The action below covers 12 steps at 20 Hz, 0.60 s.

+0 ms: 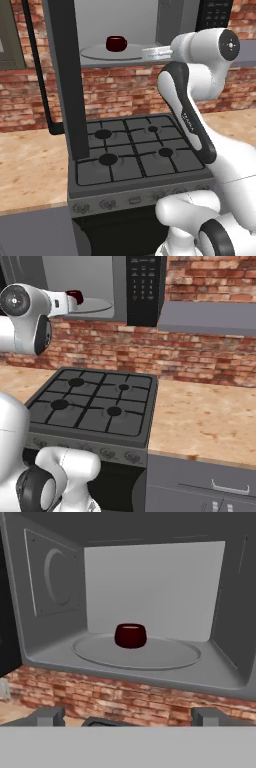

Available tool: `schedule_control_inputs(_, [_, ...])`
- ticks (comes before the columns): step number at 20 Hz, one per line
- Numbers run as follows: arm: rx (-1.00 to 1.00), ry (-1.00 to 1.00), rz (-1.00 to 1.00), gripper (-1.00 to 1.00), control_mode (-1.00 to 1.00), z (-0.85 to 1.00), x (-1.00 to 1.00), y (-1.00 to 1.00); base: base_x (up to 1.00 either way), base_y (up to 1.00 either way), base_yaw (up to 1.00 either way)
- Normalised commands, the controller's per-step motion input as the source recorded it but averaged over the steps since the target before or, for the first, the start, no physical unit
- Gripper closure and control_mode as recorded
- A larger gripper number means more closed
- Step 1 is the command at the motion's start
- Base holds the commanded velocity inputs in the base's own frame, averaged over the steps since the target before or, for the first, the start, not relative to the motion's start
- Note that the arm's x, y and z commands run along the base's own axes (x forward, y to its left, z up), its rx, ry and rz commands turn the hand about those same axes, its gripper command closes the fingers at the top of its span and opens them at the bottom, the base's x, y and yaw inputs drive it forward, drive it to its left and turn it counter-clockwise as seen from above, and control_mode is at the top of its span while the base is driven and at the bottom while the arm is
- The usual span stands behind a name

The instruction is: Pick the cup of tea, navigate to the dining table, and place it on the saucer.

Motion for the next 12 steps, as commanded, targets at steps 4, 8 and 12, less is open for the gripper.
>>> schedule_control_inputs(4, [0.0,0.01,0.0,-1.0,-1.0,0.0,0.34,0.11,0.0,0.0,0.0])
schedule_control_inputs(8, [0.0,0.0,0.0,-1.0,-1.0,0.01,0.25,0.02,0.0,0.0,0.0])
schedule_control_inputs(12, [0.0,0.0,0.0,-1.0,-1.0,0.02,0.34,0.01,0.0,0.0,0.0])
